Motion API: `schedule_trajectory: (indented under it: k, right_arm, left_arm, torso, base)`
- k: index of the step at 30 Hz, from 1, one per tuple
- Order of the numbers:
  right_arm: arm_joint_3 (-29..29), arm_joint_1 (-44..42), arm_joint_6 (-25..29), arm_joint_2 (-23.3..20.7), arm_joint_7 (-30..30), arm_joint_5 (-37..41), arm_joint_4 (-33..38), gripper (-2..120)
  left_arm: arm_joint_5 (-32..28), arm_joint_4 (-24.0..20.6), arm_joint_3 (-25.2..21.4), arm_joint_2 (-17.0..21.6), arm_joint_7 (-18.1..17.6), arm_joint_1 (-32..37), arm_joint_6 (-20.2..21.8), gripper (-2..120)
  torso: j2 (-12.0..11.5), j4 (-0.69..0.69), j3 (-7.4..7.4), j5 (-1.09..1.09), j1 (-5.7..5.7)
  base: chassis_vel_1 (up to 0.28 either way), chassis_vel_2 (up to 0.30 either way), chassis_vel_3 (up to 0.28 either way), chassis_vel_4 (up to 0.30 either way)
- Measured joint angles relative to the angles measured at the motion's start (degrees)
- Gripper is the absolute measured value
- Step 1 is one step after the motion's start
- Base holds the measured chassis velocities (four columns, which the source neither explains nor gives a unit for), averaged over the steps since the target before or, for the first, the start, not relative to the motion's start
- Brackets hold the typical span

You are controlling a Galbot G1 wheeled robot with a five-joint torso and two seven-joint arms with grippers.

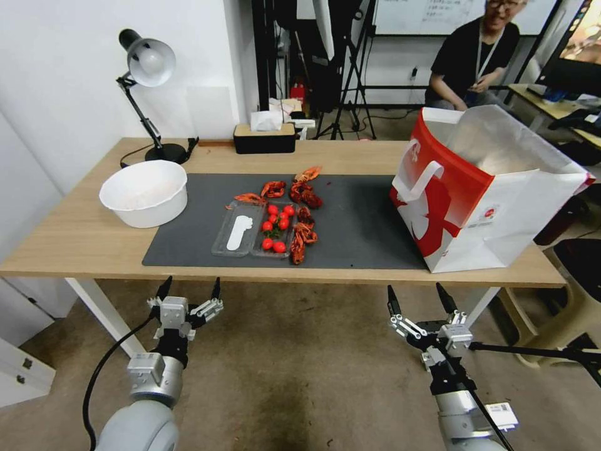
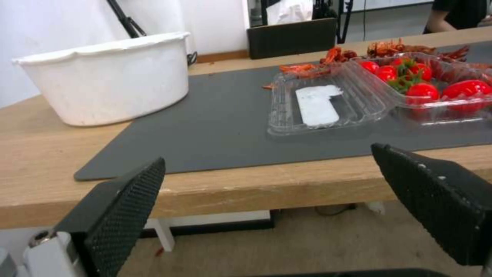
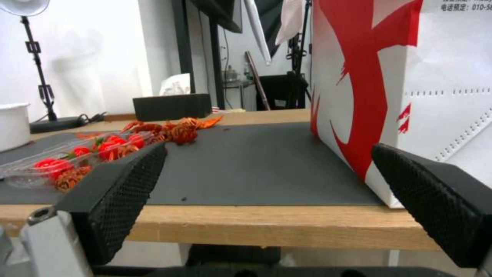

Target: Pick up the trash from the table and place it into the takeout bag.

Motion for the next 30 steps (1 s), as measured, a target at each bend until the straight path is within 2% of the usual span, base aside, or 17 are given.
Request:
schedule_trajectory:
  k: [30]
  right_arm:
    - [0.0, -0.1, 0.2, -0.1, 0.1, 0.1, 0.1, 100]
  left_arm:
    - [-0.2, 0.1, 0.1, 0.0, 0.2, -0.2, 0.0, 100]
  torso:
    - [0.0, 0.0, 0.0, 0.0, 0.0]
  base:
    - [0.0, 0.0, 0.0, 0.0]
